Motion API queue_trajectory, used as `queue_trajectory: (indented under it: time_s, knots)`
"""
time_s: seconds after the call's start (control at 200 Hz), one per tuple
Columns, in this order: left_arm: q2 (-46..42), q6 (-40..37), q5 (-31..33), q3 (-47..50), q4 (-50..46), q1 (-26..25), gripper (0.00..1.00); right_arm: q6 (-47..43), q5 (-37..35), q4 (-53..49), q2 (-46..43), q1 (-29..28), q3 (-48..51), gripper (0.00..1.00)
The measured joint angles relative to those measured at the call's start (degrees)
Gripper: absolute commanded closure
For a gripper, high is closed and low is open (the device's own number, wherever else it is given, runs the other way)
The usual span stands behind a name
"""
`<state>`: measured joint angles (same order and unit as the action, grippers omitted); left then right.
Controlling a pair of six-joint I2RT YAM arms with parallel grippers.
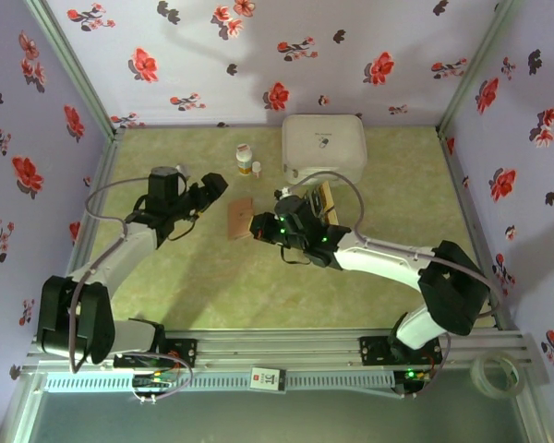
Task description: Put the credit cards into the card holder
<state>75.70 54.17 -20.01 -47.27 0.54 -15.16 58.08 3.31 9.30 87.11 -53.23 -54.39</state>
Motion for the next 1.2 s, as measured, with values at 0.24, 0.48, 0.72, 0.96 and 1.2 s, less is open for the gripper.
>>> queue_trajectory:
  time_s: [0.24,0.48,0.72,0.96,1.2]
  knots:
    - [2.12,5.14,-3.89,2.86,8.15,0.0,0.2,2.38,1.18,3.08,-0.26,1.42,-0.04,1.0]
    - [2.84,8.79,-6.58,4.42,14.47,0.0,0.27,5.2,2.93,7.69,0.22,1.88,-0.33,1.0]
    - [4.39,12.76,-8.17,5.51,21.62,0.0,0.45,7.58,4.7,12.55,2.95,1.88,-0.42,1.0]
    - [4.94,14.34,-8.79,6.56,24.68,0.0,0.55,8.59,4.92,14.08,3.61,2.21,-0.24,1.0]
    - [4.94,14.34,-8.76,6.82,25.42,0.0,0.6,8.68,4.9,15.41,3.72,2.95,1.64,1.0]
